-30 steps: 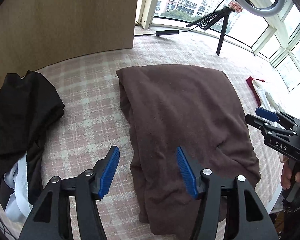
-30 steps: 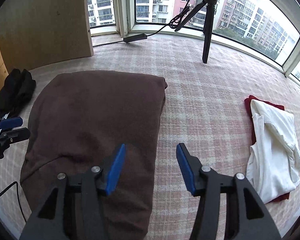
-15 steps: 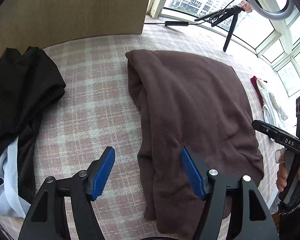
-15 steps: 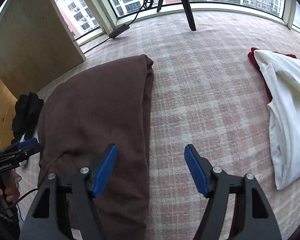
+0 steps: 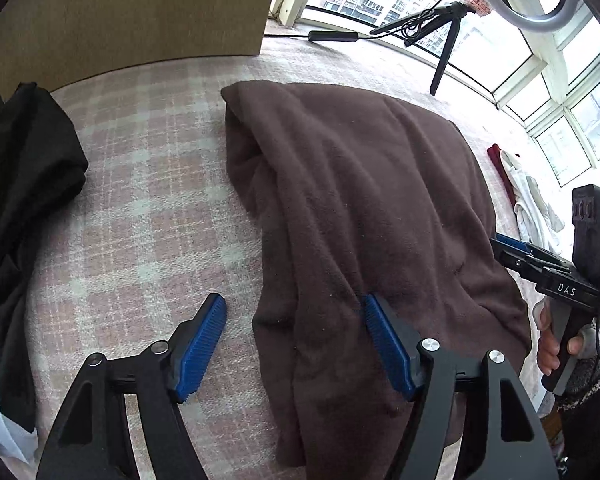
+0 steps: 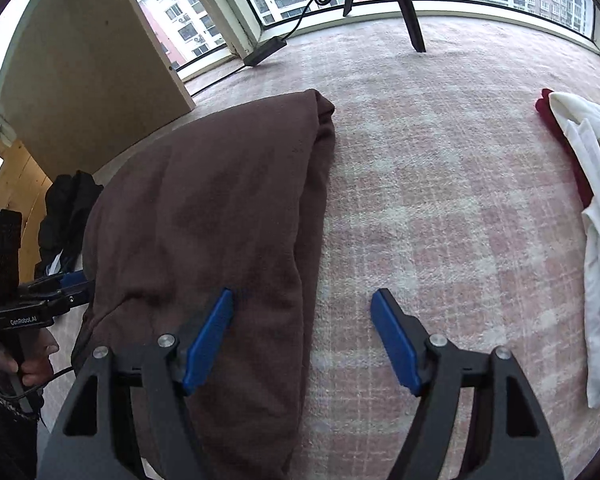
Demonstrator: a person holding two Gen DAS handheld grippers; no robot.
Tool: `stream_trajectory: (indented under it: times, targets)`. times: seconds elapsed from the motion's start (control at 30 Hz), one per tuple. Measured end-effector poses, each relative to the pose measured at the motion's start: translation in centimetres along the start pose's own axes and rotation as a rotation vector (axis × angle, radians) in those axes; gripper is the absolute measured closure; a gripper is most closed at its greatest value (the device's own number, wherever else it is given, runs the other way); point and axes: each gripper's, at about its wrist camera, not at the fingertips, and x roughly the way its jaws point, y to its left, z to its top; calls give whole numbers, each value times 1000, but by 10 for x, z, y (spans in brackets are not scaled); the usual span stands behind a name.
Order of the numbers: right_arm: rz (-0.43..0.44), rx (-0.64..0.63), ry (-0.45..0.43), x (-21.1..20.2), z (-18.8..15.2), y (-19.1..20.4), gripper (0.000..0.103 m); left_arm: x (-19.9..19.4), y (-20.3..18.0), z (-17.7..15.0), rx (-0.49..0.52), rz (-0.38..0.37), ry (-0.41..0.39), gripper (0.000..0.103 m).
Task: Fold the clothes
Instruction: 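Grasp the bundle's edge with both grippers, then lift the bundle edge with both grippers and fold it over again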
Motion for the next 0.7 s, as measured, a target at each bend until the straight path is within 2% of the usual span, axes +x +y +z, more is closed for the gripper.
stream_trajectory:
  times: [0.03, 0.07, 0.1, 0.17, 0.23, 0.27, 0.3, 0.33, 0.4, 0.43, 0.5, 0.57, 0.7]
  targets:
    - [9, -25, 0, 1, 0, 2, 31, 0, -2, 0, 10, -6, -1, 36]
    - [17, -49, -1, 2, 0, 5, 31, 1, -2, -1, 10, -27, 0, 48]
    - [16, -69, 0, 3, 0, 7, 31, 1, -3, -1, 4, -55, 3, 54]
    - [28, -108, 8, 5, 0, 13, 31, 2, -5, -2, 5, -67, -8, 56]
    - [32, -137, 11, 7, 1, 19, 33, 2, -7, -3, 6, -84, -23, 64]
    - [50, -142, 8, 8, 1, 22, 38, 2, -9, -4, 0, -94, -33, 69]
    - [67, -145, 5, 9, 1, 24, 51, 2, -11, -5, -3, -102, -46, 73]
    - [82, -131, -2, 10, 0, 24, 58, 1, -14, -6, 3, -99, -59, 74]
    - [81, -106, -23, 9, -3, 27, 63, -4, -20, -6, 18, -89, -77, 79]
    - [81, -95, -28, 8, -4, 27, 69, -7, -23, -6, 16, -95, -84, 80]
    - [137, -34, -38, 0, -2, 24, 75, -19, -30, -5, 4, -143, -106, 82]
    - [193, 11, -46, -10, -1, 26, 77, -33, -40, -5, 10, -184, -132, 82]
    - [228, -45, -78, -34, -7, 57, 78, -60, -78, -11, 111, -190, -173, 82]
